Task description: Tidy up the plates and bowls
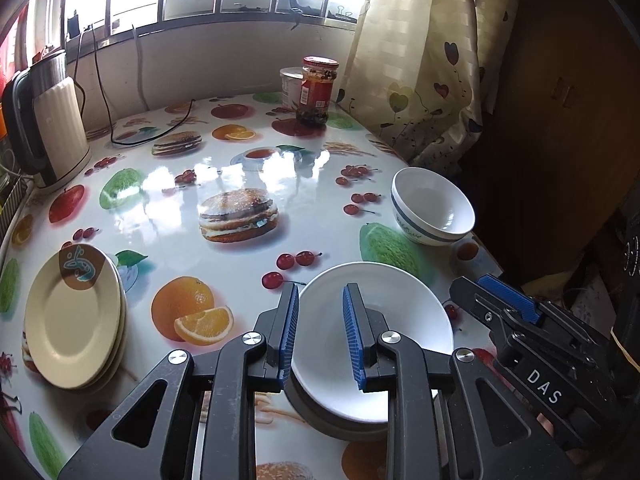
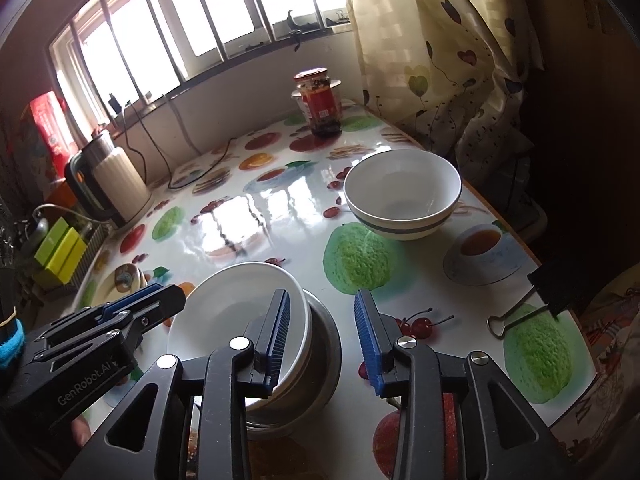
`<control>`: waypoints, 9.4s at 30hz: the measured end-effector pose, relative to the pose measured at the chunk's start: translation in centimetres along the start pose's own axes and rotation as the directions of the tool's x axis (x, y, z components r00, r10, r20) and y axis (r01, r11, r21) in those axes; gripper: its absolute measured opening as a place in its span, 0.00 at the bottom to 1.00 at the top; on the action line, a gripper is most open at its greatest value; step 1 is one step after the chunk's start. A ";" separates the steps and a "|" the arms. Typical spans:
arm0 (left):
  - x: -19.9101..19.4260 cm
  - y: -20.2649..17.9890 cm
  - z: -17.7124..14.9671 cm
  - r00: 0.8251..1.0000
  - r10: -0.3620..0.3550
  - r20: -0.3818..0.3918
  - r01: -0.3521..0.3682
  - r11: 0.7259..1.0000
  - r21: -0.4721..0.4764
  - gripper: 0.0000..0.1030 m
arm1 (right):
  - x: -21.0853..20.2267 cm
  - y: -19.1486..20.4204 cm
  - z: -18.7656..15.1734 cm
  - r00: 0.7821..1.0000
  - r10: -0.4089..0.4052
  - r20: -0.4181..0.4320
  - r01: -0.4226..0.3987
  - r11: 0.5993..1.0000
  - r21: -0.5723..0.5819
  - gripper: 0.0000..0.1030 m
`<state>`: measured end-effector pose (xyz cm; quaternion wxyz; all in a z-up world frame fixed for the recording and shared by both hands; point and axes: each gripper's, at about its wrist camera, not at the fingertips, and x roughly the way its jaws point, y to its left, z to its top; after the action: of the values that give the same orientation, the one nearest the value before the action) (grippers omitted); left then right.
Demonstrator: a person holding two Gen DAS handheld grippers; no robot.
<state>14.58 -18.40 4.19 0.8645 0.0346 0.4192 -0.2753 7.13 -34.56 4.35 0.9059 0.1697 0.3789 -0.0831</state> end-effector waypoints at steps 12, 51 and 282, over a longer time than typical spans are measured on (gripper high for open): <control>2.0 -2.4 3.5 0.999 -0.040 -0.004 0.040 0.999 0.025 0.23 | -0.2 -3.0 2.5 0.998 -0.055 0.039 0.054 0.998 0.044 0.36; 12.8 -8.5 8.4 0.977 -0.014 -0.213 0.025 0.999 0.045 0.23 | 7.0 -10.9 8.4 0.991 -0.132 -0.030 0.132 0.991 0.021 0.37; -3.3 2.5 -2.7 0.998 0.047 0.037 -0.044 0.995 -0.092 0.26 | -2.2 0.9 -1.2 0.999 0.011 0.046 -0.010 1.000 -0.021 0.41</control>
<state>12.29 -14.02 4.47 0.8793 -0.0009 0.4133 -0.2366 5.07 -33.28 5.33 0.9166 0.1603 0.3578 -0.0783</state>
